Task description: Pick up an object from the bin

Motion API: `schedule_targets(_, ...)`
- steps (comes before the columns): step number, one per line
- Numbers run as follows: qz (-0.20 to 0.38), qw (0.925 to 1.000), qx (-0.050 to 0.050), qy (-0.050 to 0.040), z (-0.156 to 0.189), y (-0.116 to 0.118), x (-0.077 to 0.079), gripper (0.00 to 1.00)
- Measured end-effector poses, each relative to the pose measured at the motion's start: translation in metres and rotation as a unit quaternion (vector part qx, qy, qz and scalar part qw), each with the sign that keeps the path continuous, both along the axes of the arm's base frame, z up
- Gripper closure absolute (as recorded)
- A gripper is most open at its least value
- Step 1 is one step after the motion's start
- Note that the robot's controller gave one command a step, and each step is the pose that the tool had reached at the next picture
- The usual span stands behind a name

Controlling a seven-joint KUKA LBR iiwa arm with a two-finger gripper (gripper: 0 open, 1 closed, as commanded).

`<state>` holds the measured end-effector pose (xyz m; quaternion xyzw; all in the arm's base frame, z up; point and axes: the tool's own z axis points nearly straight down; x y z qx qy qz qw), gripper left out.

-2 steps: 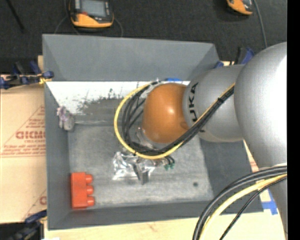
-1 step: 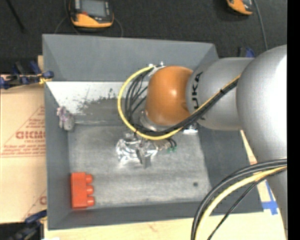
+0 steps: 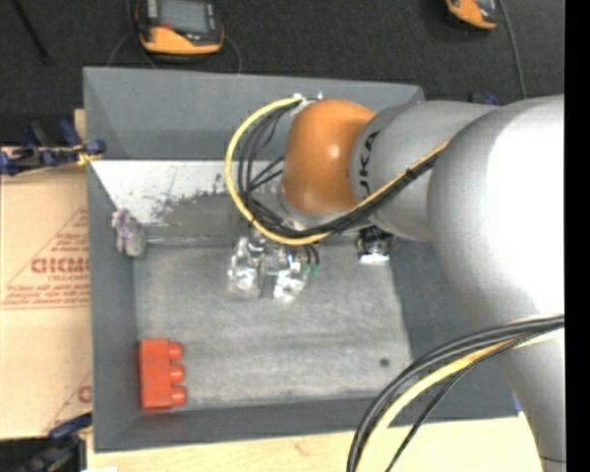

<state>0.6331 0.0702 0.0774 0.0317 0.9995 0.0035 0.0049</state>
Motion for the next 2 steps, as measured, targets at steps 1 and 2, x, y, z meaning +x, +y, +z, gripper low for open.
schedule_targets(1,0.197,0.9805,-0.005,-0.0025,0.1941,0.0348,0.0015,1.00)
schedule_targets(2,0.196,0.9806,-0.004,0.0014,0.1898,0.0344,0.0002,0.00)
